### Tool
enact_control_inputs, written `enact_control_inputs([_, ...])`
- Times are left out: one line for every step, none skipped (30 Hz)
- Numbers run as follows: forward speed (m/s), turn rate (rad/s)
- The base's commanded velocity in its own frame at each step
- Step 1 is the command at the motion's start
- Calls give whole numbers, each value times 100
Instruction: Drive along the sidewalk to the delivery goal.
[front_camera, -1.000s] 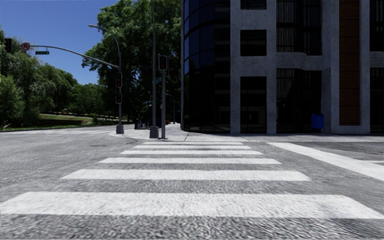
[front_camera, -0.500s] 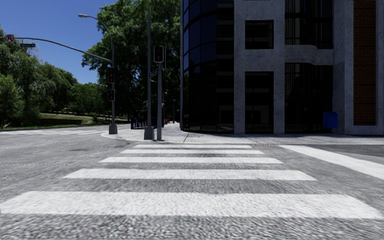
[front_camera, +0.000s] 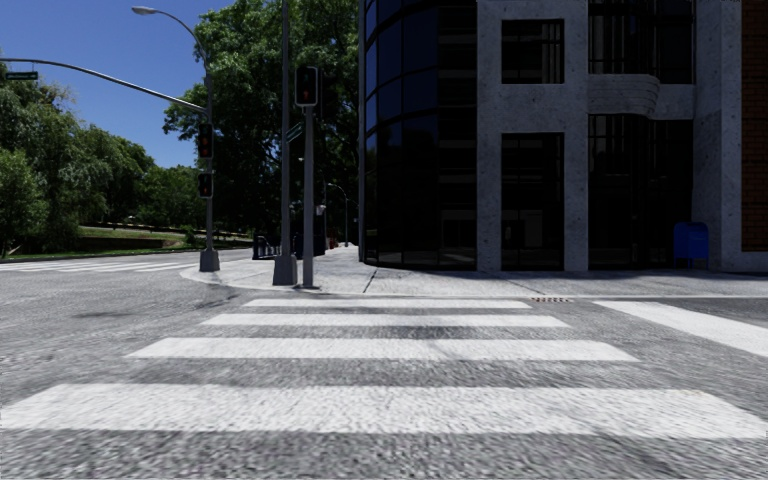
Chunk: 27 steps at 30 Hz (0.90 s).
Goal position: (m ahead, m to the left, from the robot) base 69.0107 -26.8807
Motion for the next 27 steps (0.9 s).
enact_control_inputs([200,0])
enact_control_inputs([200,0])
enact_control_inputs([200,0])
enact_control_inputs([200,0])
enact_control_inputs([200,0])
enact_control_inputs([200,0])
enact_control_inputs([200,0])
enact_control_inputs([200,0])
enact_control_inputs([200,0])
enact_control_inputs([200,0])
enact_control_inputs([200,0])
enact_control_inputs([200,0])
enact_control_inputs([200,0])
enact_control_inputs([200,0])
enact_control_inputs([200,0])
enact_control_inputs([200,0])
enact_control_inputs([200,0])
enact_control_inputs([200,0])
enact_control_inputs([200,0])
enact_control_inputs([200,0])
enact_control_inputs([200,0])
enact_control_inputs([200,0])
enact_control_inputs([200,0])
enact_control_inputs([200,0])
enact_control_inputs([200,0])
enact_control_inputs([200,0])
enact_control_inputs([200,0])
